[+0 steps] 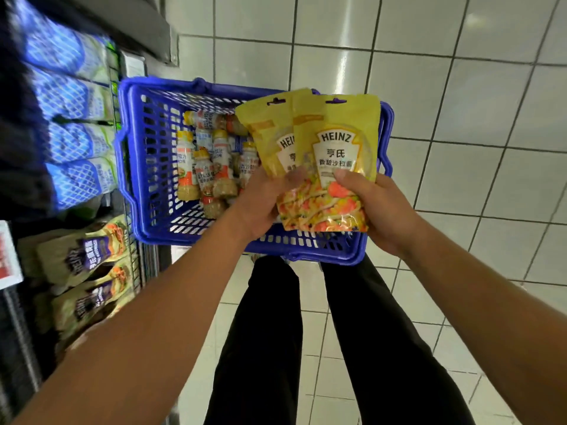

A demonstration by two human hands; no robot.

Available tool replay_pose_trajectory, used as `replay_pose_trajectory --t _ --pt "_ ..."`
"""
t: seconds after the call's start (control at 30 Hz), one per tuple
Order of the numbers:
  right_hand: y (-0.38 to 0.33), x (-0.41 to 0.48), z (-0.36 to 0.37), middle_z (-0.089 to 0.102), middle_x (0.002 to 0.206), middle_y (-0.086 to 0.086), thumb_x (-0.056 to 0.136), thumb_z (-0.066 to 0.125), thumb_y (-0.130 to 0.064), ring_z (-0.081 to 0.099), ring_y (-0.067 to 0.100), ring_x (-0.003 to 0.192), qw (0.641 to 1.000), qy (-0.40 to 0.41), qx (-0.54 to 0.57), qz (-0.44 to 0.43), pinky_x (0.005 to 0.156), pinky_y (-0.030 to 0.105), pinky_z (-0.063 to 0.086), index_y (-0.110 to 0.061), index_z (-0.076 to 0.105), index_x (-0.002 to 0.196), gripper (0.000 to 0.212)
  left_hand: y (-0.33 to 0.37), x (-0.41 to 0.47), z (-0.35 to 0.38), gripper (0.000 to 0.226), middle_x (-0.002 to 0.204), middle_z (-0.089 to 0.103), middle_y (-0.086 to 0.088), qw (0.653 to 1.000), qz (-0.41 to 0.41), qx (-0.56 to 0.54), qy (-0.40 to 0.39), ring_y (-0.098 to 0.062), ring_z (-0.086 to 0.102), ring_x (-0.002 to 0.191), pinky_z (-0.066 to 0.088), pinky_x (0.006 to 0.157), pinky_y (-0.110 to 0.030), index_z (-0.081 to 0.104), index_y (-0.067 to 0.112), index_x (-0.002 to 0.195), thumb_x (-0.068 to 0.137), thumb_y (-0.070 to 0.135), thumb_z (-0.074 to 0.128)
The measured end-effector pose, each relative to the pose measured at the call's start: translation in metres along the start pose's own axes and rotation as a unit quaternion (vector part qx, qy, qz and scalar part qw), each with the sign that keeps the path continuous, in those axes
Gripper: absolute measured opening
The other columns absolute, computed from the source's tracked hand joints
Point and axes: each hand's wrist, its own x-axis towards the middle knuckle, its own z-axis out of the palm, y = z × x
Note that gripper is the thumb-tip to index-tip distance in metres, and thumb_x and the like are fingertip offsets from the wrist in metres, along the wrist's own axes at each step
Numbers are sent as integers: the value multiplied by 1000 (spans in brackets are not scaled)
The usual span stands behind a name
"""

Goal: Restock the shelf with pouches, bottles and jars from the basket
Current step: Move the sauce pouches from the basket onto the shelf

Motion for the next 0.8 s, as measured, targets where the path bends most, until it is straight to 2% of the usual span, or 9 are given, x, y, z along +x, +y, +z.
replay_pose_trajectory --t 0.1,0.17,0.23,0.3,0.37,0.47,0.57,0.73,0.8 --pt "-18 -36 17 74 117 10 94 65 -28 72 29 106 1000 4 6 -9 84 39 61 -14 63 127 36 19 -35 9 65 114 74 -2 1000 19 12 13 -23 70 107 59 79 -34 55 16 129 70 15 82" --pt "-34 -66 32 74 116 10 91 67 -32 72 29 106 1000 3 -2 -20 84 38 61 -15 63 127 40 36 -63 19 69 116 73 -9 999 37 12 20 -21 73 100 60 74 -32 50 13 135 72 18 79" --pt "-50 -99 46 75 115 9 87 69 -35 73 29 105 999 6 -6 -32 83 38 61 -15 64 126 45 56 -96 32 73 110 72 -14 998 52 19 36 -15 74 85 59 65 -27 48 9 139 75 29 77" --pt "-67 -133 60 76 113 9 84 72 -39 73 29 105 999 10 -20 -47 85 40 60 -16 65 125 47 73 -128 43 78 111 75 -7 996 65 43 49 -18 74 93 59 70 -31 54 17 135 70 46 83" --pt "-81 -165 73 76 112 9 82 76 -43 73 29 104 997 12 -37 -61 87 43 59 -17 67 124 50 90 -162 56 73 115 74 -2 993 76 54 66 -23 73 102 60 77 -39 62 31 125 62 59 86" --pt "-107 -212 93 77 108 9 79 78 -43 74 29 100 995 7 -46 -87 79 37 62 -19 70 118 47 114 -212 74 56 114 75 -3 989 116 46 84 -25 73 103 59 80 -43 68 35 114 66 59 84" --pt "-128 -254 110 77 106 9 77 79 -46 75 27 98 991 -12 -81 -108 76 35 61 -17 69 120 52 131 -263 96 44 104 77 -6 979 161 25 126 -25 75 94 60 70 -35 73 29 110 73 51 79" --pt "-164 -311 125 78 102 9 78 73 -43 76 27 94 979 -52 -139 -141 73 34 61 -20 75 107 37 145 -336 137 50 104 76 -12 955 231 -33 186 -30 73 98 58 84 -44 73 15 109 72 49 74" --pt "-177 -331 128 78 100 10 78 74 -44 76 28 93 973 -76 -163 -147 72 34 61 -22 78 100 31 144 -359 153 52 93 77 -11 940 263 -61 210 -27 74 88 59 73 -37 71 5 107 75 46 71"
